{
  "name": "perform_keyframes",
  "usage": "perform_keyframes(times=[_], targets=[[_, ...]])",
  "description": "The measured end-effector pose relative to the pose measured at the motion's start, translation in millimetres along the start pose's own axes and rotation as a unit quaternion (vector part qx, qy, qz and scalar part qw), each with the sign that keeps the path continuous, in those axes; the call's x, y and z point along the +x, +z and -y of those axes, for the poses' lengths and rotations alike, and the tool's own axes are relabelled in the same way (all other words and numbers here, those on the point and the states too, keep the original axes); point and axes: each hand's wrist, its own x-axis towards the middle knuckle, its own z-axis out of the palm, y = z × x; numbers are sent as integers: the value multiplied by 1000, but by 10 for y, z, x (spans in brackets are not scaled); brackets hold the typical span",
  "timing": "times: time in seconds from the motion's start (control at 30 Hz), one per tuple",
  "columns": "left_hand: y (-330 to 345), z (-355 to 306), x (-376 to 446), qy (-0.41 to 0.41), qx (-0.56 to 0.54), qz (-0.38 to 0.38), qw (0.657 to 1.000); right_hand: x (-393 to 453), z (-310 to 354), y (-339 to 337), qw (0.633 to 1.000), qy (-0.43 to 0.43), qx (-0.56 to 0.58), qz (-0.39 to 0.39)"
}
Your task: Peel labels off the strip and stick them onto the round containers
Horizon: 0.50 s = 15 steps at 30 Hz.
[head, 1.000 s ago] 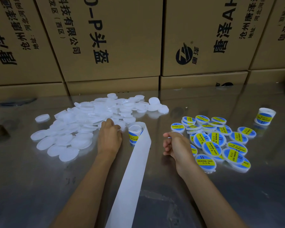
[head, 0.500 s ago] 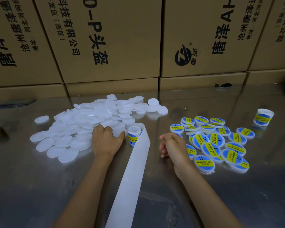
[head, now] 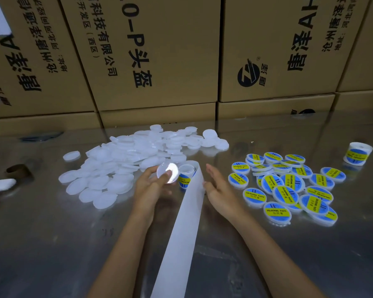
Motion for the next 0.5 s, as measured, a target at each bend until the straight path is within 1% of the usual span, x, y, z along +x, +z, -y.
perform_keyframes(times=[0.07,0.13,0.17,0.27,0.37,0.43,0.5], targets=[[96,-15,-79,-4,-13,21,1000,31,-15,16,1000,15,-4,16],[187,-3,-125,-2,-8,36,999,38,6,40,999,19,21,23],[221,16,-134,0,-4,44,999,37,17,49,999,18,41,18],[270,58,-120,10,17,53,998,47,34,45,995,16,91,-30],[293,96,-76,15,39,42,998,27,69,68,994,16,107,-29],[316,120,-78,-4,17,50,999,-5,101,101,992,17,126,-18],[339,144,-88,-23,-11,61,998,-35,118,114,994,-8,110,-15]])
